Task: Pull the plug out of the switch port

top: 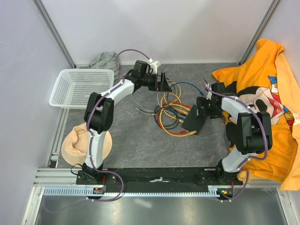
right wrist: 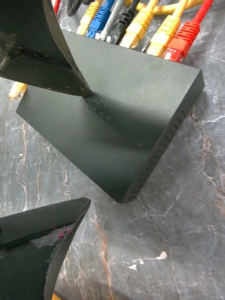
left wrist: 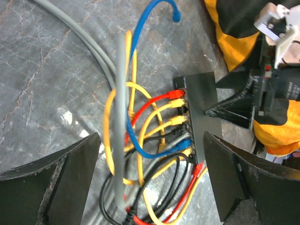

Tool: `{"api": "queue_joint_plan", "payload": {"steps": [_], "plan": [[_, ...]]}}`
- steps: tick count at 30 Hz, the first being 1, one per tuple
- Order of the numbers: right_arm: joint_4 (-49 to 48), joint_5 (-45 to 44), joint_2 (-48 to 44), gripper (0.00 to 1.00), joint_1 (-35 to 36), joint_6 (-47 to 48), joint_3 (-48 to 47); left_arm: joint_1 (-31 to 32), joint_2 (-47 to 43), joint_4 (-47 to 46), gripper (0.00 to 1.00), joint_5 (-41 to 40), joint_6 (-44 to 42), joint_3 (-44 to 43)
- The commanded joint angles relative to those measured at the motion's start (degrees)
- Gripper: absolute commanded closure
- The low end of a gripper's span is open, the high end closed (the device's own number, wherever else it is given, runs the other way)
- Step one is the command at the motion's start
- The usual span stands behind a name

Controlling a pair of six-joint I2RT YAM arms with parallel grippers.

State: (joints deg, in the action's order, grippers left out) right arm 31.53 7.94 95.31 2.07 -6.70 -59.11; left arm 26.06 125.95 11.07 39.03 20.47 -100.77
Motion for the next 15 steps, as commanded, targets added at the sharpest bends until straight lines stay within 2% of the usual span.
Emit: {"api": "queue_joint_plan", "payload": {"steps": [1, 7, 11, 12, 15], "plan": [[-2.0, 0.2, 0.2, 0.02, 0.0, -0.7, -0.8, -0.2, -5.2, 1.5, 0.03, -2.1, -1.8, 2.4], [-3.6, 3.6, 5.1, 0.04, 0.4, -0.5, -6.2, -0.2, -6.4, 1.8, 0.04, -4.8, -1.0, 6.4], [-4.6, 4.4, 9.1, 0.05, 3.5, 0.1, -10.0, -0.3, -8.1, 2.9, 0.04, -6.2, -3.3, 7.7], [-4.7, 4.5, 9.8, 0.05, 4.1, 0.4, -10.5, -0.2, -8.5, 3.1, 0.10, -5.4, -4.0, 8.0], [-5.4, 5.3, 12.0, 0.05, 5.9, 1.3, -12.5, -0.2, -10.6, 3.6, 0.13, -5.1, -6.0, 10.1]]}}
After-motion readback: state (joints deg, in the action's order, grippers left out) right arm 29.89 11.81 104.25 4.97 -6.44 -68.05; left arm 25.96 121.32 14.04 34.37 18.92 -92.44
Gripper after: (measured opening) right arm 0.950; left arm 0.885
